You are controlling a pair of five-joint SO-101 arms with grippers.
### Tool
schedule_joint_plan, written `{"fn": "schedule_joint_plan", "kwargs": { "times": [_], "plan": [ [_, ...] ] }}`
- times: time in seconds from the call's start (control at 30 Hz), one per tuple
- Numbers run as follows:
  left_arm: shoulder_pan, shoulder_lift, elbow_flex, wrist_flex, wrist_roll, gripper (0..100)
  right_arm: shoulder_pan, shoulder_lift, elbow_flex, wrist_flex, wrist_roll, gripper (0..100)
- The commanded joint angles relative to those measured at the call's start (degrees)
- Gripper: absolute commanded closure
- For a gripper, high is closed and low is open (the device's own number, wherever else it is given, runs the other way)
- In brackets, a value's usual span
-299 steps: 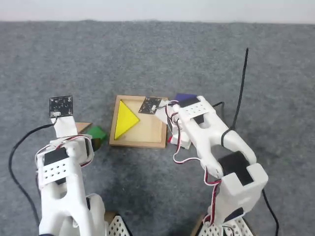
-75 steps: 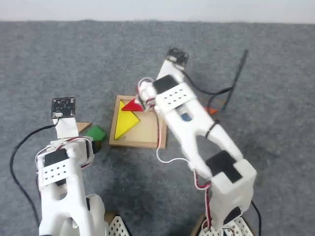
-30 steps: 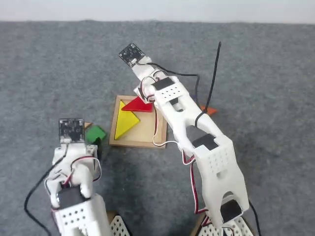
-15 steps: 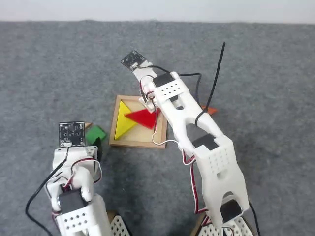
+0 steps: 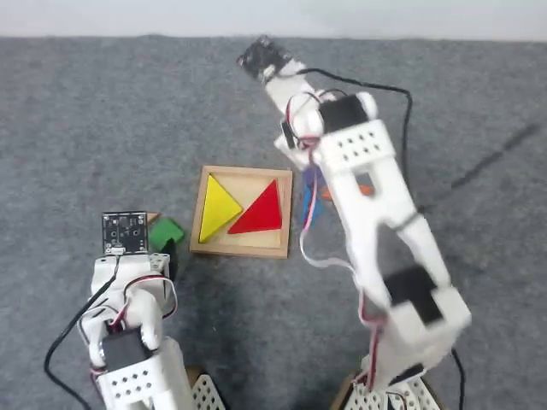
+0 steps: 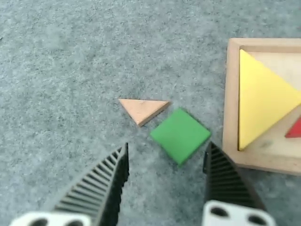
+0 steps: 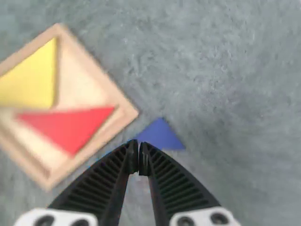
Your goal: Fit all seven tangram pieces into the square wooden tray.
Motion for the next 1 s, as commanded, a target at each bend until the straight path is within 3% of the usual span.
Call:
{"fn": "schedule_joint_plan", "kwargs": {
  "times": [0.0,0.17,0.27,0.4,0.5,0.97],
  "plan": [
    [0.26,0.18,-1.36,-0.79,-0.7,76,-4.09,-15.25,11.69,1.63,9.85,99.1],
    [0.26,0.18,-1.36,-0.7,-0.7,76,-14.37,-25.27,37.71,-11.65,16.79,98.6],
    [0.26,0.18,-1.36,-0.7,-0.7,76,-17.89,-25.01,45.54,-21.05,16.0,89.1],
    [0.18,0.18,-1.36,-0.7,-0.7,76,-21.23,-19.38,43.96,-21.76,19.69,70.2],
    [0.18,0.18,-1.36,-0.7,-0.7,76,-23.34,-12.88,40.97,-21.93,22.95,62.8],
    [0.0,0.18,-1.36,-0.7,-0.7,76,-20.79,7.96,23.03,-21.85,23.3,62.3]
  ]
}}
